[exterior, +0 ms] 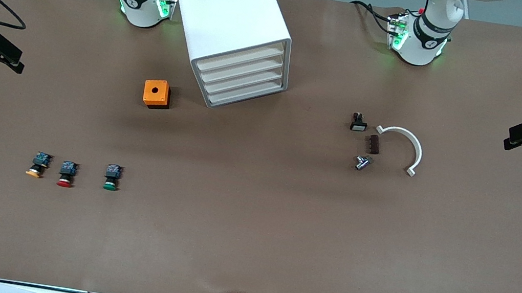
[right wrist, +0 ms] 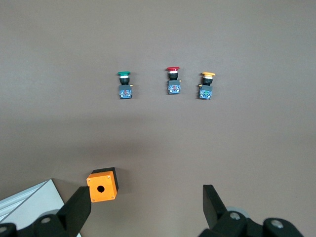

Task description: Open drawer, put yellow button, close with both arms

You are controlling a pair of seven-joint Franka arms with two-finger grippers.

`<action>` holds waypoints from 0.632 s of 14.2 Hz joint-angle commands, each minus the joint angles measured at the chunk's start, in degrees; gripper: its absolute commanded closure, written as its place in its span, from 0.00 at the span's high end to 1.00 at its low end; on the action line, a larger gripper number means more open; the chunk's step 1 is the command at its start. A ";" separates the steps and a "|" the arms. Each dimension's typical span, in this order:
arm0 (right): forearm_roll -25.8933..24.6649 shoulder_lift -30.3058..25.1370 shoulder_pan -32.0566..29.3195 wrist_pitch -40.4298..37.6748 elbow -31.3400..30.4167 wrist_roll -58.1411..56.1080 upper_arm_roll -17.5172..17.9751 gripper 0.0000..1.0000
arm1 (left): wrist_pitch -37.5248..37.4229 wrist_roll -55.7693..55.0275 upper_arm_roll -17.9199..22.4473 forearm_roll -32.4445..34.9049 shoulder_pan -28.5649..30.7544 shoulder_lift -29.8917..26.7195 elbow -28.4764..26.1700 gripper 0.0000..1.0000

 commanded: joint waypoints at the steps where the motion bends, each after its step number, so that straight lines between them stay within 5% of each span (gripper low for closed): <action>1: -0.93 -0.36 -0.01 -0.15 0.22 0.51 0.27 1.00 | 0.19 0.25 -0.19 1.10 -0.02 -0.12 0.65 1.00; 9: -0.14 -0.09 -0.45 -0.67 0.83 -0.97 0.01 1.00 | 0.46 -0.19 0.07 1.11 0.50 1.46 0.56 1.00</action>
